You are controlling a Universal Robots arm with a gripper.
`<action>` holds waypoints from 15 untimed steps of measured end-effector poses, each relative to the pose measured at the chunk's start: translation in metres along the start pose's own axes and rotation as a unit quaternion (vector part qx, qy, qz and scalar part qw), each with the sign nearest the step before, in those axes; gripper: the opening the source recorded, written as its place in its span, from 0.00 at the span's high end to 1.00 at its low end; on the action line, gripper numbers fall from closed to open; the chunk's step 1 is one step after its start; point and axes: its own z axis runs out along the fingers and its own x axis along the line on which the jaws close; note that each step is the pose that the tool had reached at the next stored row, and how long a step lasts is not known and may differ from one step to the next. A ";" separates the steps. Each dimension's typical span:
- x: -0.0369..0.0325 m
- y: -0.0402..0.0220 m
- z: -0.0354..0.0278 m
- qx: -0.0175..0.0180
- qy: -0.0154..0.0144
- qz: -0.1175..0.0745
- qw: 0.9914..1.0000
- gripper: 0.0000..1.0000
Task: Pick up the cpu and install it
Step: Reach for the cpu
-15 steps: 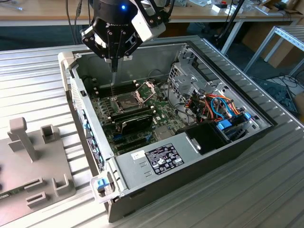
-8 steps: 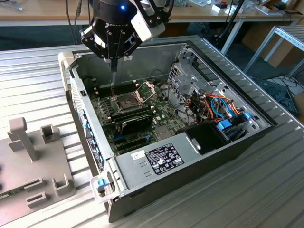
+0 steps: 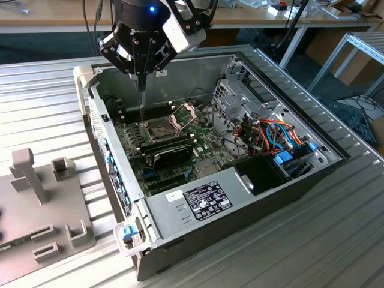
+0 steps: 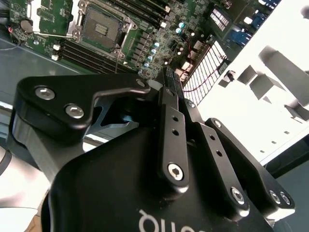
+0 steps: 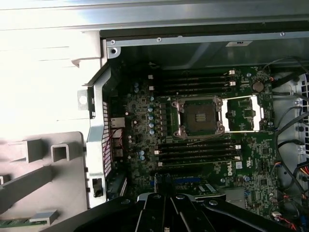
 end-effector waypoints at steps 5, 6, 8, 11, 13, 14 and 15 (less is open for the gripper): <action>0.0008 0.0000 0.0000 0.000 0.000 0.000 1.000 0.89; 0.0009 0.0000 0.0000 0.000 0.000 0.000 1.000 0.89; 0.0012 -0.0001 0.0000 0.000 0.000 0.000 1.000 0.89; 0.0021 -0.0001 -0.0001 0.000 0.000 0.000 1.000 0.89; 0.0033 -0.0002 -0.0001 0.000 0.000 0.000 1.000 0.89; 0.0038 -0.0003 -0.0001 0.000 0.000 0.000 1.000 0.89; 0.0051 -0.0004 -0.0001 0.000 0.000 0.000 1.000 0.89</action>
